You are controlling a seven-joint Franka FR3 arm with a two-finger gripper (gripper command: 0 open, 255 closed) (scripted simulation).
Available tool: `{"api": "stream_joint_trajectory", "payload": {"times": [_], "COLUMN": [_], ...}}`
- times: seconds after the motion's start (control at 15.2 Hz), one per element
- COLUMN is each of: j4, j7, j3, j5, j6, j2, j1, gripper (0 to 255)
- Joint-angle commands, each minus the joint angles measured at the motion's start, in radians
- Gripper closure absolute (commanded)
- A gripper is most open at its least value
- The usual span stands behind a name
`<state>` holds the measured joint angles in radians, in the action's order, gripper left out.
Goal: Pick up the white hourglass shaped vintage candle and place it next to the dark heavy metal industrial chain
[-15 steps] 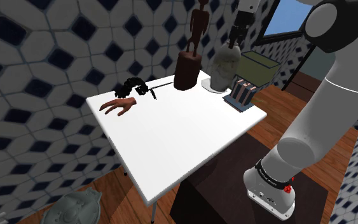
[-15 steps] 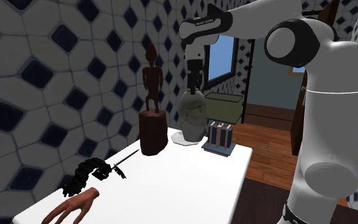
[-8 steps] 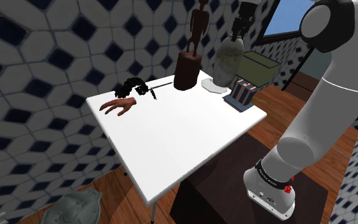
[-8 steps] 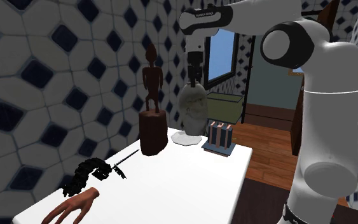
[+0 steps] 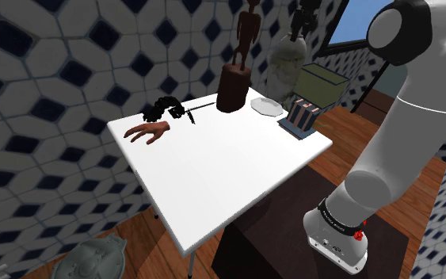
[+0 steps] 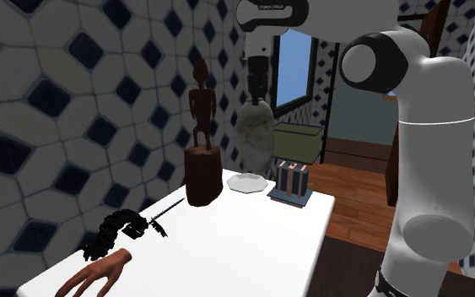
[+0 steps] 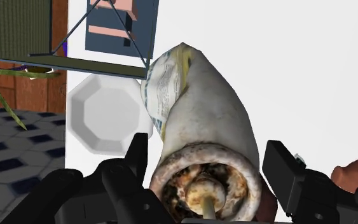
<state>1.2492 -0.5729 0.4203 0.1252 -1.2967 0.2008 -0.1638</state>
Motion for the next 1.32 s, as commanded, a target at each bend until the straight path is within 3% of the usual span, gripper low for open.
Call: {"api": "stream_joint_trajectory", "payload": {"times": [0.0, 0.59, 1.25], "j4": [0.015, 0.091, 0.029], "j7": [0.039, 0.263, 0.494], "j3": [-0.014, -0.106, -0.202], "j5": [-0.004, -0.011, 0.014], "j6": [-0.003, -0.039, -0.048], "j2": [-0.018, -0.079, -0.031], "j1": [0.026, 0.165, 0.294], "gripper": [255, 255, 255]}}
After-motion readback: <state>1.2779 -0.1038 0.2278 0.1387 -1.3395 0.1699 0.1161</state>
